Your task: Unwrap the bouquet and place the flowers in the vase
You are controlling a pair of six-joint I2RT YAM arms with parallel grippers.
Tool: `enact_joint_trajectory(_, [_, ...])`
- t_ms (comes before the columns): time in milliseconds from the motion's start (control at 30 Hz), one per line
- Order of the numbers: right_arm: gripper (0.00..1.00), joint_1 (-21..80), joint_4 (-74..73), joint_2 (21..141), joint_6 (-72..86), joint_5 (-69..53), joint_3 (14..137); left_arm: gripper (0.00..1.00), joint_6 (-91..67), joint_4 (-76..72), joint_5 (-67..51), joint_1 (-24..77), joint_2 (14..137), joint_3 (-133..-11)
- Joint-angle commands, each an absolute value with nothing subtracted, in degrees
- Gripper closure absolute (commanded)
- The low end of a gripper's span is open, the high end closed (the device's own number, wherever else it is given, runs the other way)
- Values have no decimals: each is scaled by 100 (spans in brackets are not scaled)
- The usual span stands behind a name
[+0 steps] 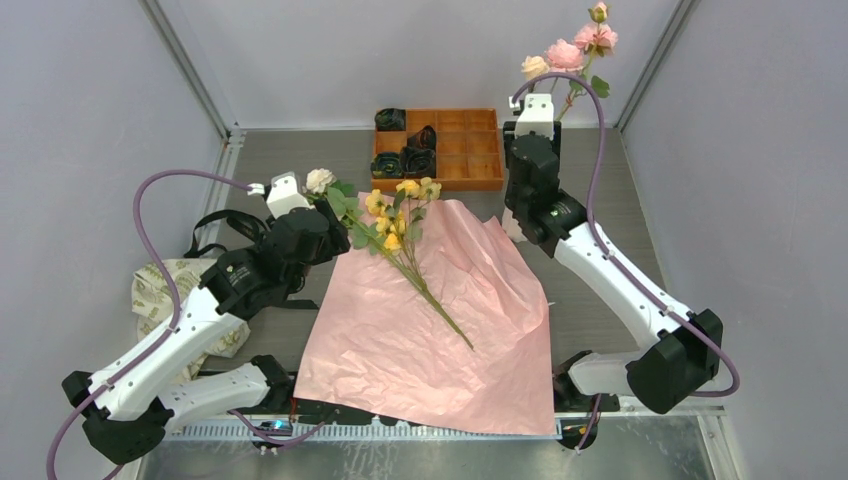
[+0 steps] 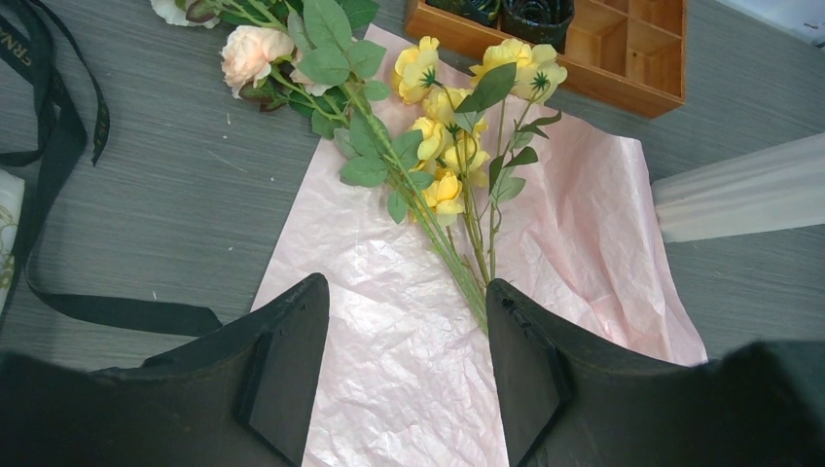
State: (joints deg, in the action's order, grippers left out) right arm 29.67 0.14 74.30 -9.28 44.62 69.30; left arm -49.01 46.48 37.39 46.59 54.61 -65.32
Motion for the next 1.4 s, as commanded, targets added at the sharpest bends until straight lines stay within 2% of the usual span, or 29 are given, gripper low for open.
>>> enact_joint_trajectory(0, [41,2933,-252,7457,-624,4832,7115,39,-4912,4412,3740,4651,5442,-6553])
enact_joint_trajectory(133, [30,2931,-613,7375,-340,4697,7282,39,-4913,4412,3731,4652,5461,-6557])
enact_joint_trajectory(533, [27,2934,-1892,7337,155,5055,8145,39,-4913,4374,3705,4650,5524,-6557])
enact_joint_trajectory(700, [26,2930,-2201,7139,411,4539,8387,39,-4898,4368,3700,4650,5529,-6576])
enact_joint_trajectory(800, [22,2934,-2359,7099,529,4288,8649,39,-4896,4360,3693,4655,5544,-6574])
enact_joint_trajectory(1000, [19,2931,-3164,7519,745,4122,9528,39,-4883,4363,3683,4656,5530,-6583])
enact_joint_trajectory(1367, [19,2935,-3092,7188,844,3969,9690,39,-4860,4421,3766,4654,5505,-6575])
